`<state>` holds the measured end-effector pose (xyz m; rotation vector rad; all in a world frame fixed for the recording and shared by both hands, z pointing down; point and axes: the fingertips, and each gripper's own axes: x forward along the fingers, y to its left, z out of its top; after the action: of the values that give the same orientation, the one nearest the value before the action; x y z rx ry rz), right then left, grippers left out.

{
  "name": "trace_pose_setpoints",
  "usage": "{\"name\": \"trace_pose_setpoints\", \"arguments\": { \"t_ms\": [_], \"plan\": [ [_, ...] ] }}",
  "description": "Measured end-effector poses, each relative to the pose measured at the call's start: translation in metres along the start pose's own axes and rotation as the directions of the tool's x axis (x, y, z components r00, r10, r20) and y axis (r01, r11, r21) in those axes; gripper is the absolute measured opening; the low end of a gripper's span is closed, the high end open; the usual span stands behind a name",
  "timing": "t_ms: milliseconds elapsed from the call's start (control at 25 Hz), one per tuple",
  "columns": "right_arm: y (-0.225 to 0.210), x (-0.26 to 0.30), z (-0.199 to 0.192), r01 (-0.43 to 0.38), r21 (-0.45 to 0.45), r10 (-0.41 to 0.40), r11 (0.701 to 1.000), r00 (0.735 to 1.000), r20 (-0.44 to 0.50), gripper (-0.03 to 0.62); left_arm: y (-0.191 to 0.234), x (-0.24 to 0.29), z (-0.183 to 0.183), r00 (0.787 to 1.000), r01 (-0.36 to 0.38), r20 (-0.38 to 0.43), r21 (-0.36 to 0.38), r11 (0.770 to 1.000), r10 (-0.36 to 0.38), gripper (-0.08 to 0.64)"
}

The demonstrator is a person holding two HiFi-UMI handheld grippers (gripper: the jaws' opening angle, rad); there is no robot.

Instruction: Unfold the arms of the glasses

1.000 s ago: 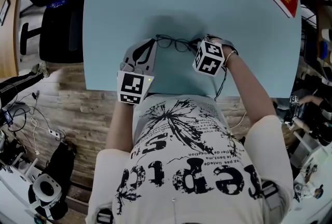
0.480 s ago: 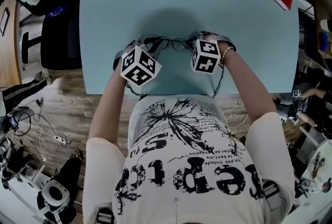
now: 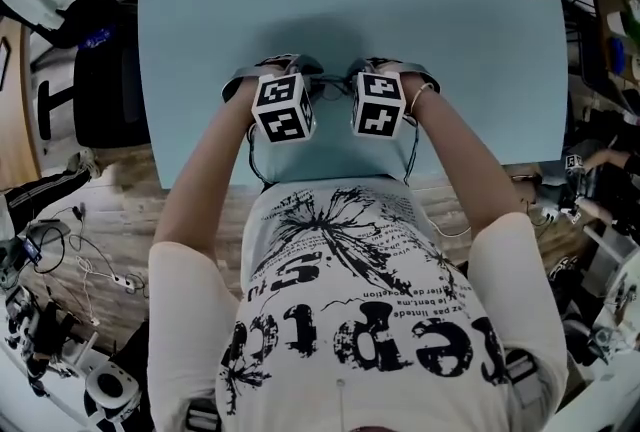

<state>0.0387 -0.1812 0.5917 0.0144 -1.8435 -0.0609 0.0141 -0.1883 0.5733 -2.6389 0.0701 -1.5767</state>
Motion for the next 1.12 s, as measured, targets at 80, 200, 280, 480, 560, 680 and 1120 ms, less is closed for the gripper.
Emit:
{"name": "trace_pose_setpoints", "arguments": {
  "t_ms": [80, 200, 280, 480, 560, 680, 1120],
  "plan": [
    [0.002, 0.000, 0.001, -0.005, 0.007, 0.005, 1.000, 1.000, -0.002, 0.034, -0.003, 0.005, -0.001, 1.000, 0.019, -0.022, 0.035, 0.999, -0.019, 0.097],
    [0.004, 0.000, 0.000, -0.011, 0.017, 0.011, 1.000, 1.000, -0.004, 0.035, -0.008, 0.013, -0.002, 0.998, 0.045, -0.044, 0.075, 0.996, -0.042, 0.095],
    [0.006, 0.000, -0.001, -0.015, 0.021, 0.015, 1.000, 1.000, -0.005, 0.035, -0.010, 0.016, -0.001, 0.998, 0.046, -0.057, 0.100, 0.994, -0.040, 0.068],
    [0.006, 0.000, -0.004, -0.031, 0.048, 0.031, 0.998, 0.999, -0.009, 0.035, -0.009, 0.018, 0.001, 0.999, 0.014, -0.052, 0.140, 0.990, -0.007, 0.038],
    [0.007, 0.000, -0.005, -0.037, 0.057, 0.038, 0.998, 0.999, -0.014, 0.035, -0.011, 0.016, 0.002, 0.999, 0.011, -0.031, 0.142, 0.990, -0.006, 0.037],
    [0.010, 0.002, -0.012, -0.037, 0.053, 0.039, 0.998, 0.999, -0.034, 0.035, -0.014, 0.012, 0.007, 1.000, 0.007, 0.012, 0.124, 0.992, -0.009, 0.034],
    [0.014, -0.001, -0.026, -0.034, 0.082, 0.038, 0.996, 0.998, -0.052, 0.035, -0.010, -0.007, 0.018, 0.994, -0.013, 0.111, 0.076, 0.997, 0.004, 0.031]
  ]
}}
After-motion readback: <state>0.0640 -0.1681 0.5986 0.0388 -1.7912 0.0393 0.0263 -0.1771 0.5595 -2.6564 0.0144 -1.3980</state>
